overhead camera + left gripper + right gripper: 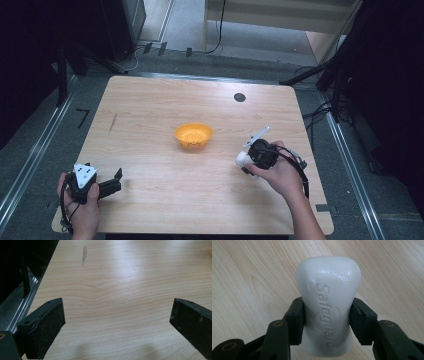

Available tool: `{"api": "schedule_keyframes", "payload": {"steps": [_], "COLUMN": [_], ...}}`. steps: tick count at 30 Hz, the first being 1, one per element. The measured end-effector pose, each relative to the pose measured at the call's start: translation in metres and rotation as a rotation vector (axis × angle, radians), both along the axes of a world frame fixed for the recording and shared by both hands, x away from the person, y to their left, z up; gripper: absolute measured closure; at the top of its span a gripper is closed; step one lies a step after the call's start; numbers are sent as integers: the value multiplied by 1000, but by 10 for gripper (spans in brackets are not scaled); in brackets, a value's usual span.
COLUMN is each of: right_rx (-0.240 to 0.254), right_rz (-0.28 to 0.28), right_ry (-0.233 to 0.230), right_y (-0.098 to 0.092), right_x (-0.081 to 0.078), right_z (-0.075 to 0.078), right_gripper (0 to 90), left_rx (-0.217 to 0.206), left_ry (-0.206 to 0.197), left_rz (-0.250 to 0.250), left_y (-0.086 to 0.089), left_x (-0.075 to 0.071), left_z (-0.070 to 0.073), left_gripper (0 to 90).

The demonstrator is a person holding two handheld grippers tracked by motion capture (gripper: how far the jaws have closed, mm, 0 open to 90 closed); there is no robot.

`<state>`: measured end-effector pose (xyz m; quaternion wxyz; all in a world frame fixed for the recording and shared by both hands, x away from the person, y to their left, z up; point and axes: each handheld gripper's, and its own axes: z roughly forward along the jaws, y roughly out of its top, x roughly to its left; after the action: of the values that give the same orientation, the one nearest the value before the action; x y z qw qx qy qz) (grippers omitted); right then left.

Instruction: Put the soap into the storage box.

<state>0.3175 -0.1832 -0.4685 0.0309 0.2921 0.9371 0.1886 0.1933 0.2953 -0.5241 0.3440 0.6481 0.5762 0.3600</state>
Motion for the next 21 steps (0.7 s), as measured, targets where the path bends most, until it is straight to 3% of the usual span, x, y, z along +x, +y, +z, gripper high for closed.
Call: {"api": "schedule_keyframes", "payload": {"steps": [4, 9, 13, 16, 21], "right_rx": [-13, -23, -6, -51, -65], "right_rz": [22, 91, 155, 174, 202], "right_ry": [-4, -28, -18, -26, -29], "right_y": [6, 17, 24, 29, 37], "right_x": [4, 14, 20, 24, 30], "right_z": [6, 12, 14, 15, 19], "right_gripper": [509, 509, 509, 509, 509], "left_rx": [-3, 3, -1, -2, -4], "left_ry": [-5, 0, 1, 1, -1], "left_rz": [-6, -7, -3, -4, -2], "left_y": [0, 0, 0, 0, 0], "left_x": [-1, -1, -1, 0, 0], "left_z": [0, 0, 0, 0, 0], "left_gripper": [1, 1, 1, 1, 0]}}
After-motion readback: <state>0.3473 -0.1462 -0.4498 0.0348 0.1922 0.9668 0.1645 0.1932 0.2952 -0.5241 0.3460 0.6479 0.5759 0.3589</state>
